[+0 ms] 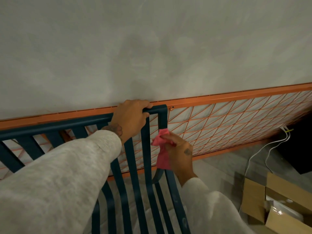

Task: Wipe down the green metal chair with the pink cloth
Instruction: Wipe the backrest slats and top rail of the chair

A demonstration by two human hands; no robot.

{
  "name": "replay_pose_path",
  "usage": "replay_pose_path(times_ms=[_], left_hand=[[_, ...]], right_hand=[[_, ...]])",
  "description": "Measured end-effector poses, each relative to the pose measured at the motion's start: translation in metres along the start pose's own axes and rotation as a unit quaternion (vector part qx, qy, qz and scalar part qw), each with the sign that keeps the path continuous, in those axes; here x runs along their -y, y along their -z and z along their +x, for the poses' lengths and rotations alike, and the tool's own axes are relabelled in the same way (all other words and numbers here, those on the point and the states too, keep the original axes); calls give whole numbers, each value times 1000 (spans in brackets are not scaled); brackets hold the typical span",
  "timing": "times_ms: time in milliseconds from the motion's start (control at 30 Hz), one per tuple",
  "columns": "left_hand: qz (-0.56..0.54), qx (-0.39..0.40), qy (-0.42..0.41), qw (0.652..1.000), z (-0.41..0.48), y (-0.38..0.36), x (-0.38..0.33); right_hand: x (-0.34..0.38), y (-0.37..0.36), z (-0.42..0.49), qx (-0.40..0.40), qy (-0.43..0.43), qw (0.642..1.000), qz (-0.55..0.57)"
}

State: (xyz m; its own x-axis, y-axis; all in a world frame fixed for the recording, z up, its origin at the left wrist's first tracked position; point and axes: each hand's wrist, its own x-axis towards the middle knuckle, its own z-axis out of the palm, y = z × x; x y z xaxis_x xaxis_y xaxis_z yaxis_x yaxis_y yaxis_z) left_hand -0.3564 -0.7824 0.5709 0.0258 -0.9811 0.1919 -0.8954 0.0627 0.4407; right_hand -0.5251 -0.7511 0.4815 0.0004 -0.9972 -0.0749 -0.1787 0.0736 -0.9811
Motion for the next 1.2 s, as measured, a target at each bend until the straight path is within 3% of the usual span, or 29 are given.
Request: replay_pose_path(times_ms=[133,300,367,567,733,967,1200], left_hand=[[-20,-8,-6,1000,-3,-2,-1],[-12,-14,-10,1000,-2,-3,0],[-11,-11,-5,1000,-2,-1,0],[-11,-10,-9,1000,-5,-2,-2],[-15,-15,-6,1000,-7,-5,-4],[-14,-9,-7,1000,-7,-6,0],[-17,-8,-21,1000,-7,-9,1]], right_hand=[[-3,9,-14,28,-33,999,32],[39,-7,12,-11,134,988,-72],[24,-9,12,-25,146,984,-100],[-48,17,-56,73,25,984,-158],[-54,24,-68,79,0,988,-132],[-2,-4,-19,16,78,992,-94],[-57,22,-71,22,-32,999,-30]])
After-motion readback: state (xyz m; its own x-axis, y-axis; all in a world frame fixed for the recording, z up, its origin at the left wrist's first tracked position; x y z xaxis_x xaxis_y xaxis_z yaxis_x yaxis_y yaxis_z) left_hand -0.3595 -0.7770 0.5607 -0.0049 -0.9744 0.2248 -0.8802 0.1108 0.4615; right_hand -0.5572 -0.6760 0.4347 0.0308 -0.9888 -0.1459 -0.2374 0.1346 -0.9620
